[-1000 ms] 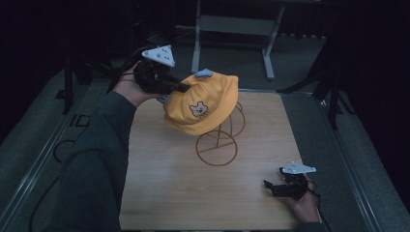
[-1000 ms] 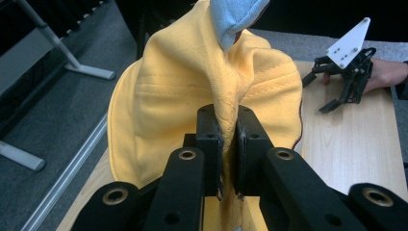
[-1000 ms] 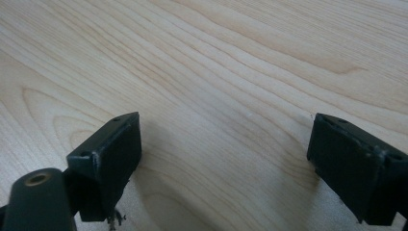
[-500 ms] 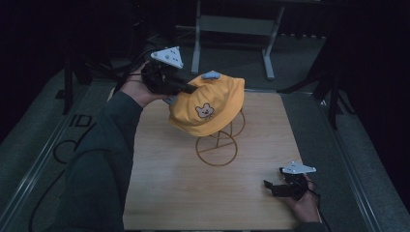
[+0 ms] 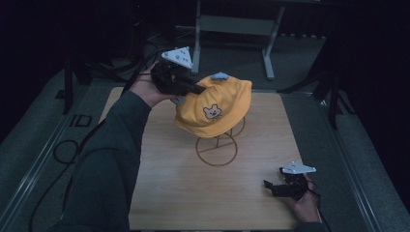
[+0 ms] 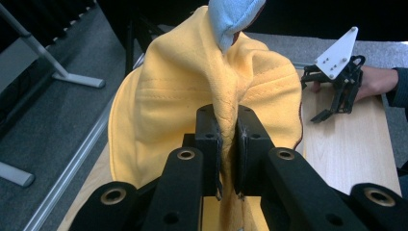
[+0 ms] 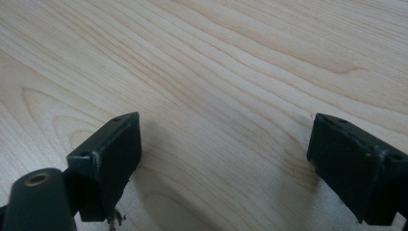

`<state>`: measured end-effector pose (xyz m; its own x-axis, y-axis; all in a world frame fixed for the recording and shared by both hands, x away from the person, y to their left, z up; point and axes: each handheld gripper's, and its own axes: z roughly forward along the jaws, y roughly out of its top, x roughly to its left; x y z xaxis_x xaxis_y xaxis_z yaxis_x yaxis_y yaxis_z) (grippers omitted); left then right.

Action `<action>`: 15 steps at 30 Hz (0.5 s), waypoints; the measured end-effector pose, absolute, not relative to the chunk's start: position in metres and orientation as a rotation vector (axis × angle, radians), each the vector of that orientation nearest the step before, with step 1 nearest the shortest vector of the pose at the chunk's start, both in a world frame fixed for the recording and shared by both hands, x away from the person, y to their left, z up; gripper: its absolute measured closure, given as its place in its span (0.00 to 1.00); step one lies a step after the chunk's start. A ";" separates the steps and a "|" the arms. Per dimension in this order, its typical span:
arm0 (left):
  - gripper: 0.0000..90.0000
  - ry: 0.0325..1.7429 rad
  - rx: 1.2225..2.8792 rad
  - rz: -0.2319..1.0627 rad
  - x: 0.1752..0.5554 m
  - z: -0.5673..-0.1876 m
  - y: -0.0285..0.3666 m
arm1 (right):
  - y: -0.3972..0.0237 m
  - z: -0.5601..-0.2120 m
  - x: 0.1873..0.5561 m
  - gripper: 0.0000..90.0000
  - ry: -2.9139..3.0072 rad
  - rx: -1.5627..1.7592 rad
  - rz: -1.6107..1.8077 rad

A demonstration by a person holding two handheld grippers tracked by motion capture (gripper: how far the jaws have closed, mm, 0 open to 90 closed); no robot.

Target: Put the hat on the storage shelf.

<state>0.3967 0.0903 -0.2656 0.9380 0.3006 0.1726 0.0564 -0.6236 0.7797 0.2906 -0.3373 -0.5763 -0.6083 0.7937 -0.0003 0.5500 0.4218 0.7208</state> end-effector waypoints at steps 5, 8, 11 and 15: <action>0.91 0.252 2.223 0.362 0.398 -0.265 0.086 | -0.337 -0.576 0.291 0.13 2.340 1.154 0.996; 0.91 0.254 2.221 0.365 0.399 -0.266 0.082 | -0.337 -0.576 0.291 0.13 2.340 1.153 0.996; 0.91 0.250 2.227 0.366 0.400 -0.267 0.078 | -0.337 -0.576 0.291 0.13 2.340 1.154 0.996; 0.91 0.250 2.225 0.367 0.401 -0.269 0.071 | -0.337 -0.576 0.291 0.13 2.339 1.155 0.996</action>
<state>0.4006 0.0707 -0.2686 0.9370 0.3014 0.1766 0.0533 -0.6228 0.7805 0.2906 -0.3373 -0.5763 -0.6079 0.7940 -0.0002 0.5501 0.4213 0.7210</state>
